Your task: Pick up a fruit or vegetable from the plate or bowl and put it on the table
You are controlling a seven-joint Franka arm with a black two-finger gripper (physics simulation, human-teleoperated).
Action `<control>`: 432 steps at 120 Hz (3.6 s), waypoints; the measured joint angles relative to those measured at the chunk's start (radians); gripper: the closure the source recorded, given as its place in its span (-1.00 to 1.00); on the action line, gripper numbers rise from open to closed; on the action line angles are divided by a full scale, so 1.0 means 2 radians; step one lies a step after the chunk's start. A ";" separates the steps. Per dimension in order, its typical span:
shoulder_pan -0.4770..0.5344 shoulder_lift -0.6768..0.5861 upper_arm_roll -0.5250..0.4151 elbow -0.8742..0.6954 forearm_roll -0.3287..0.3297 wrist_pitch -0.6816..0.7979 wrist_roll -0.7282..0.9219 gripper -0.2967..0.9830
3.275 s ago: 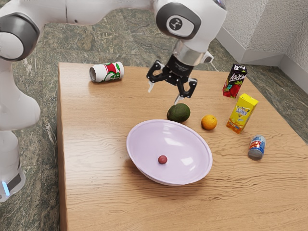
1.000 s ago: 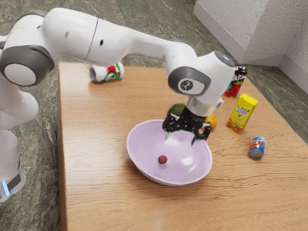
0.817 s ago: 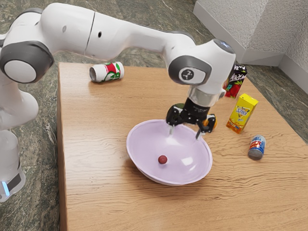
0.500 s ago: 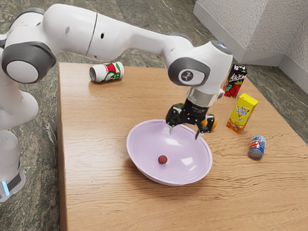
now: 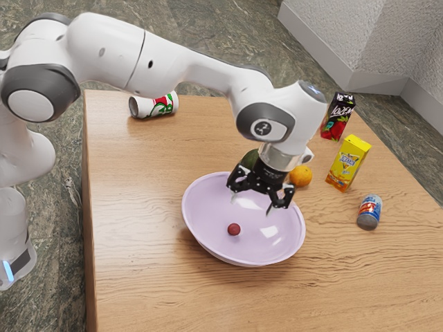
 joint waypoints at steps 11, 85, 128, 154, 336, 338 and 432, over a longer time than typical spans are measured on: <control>0.000 0.000 0.000 -0.009 -0.008 0.013 0.016 -0.54; -0.028 -0.039 0.002 -0.062 -0.012 0.043 0.072 -0.54; -0.067 -0.046 0.040 -0.082 -0.004 0.050 0.082 -0.54; -0.077 -0.046 0.043 -0.091 0.002 0.055 0.080 -0.54; -0.083 -0.039 0.040 -0.105 0.013 0.063 0.063 -0.15; -0.083 -0.039 0.040 -0.104 0.013 0.063 0.063 -0.13; -0.082 -0.050 0.060 -0.097 0.018 0.042 0.069 0.32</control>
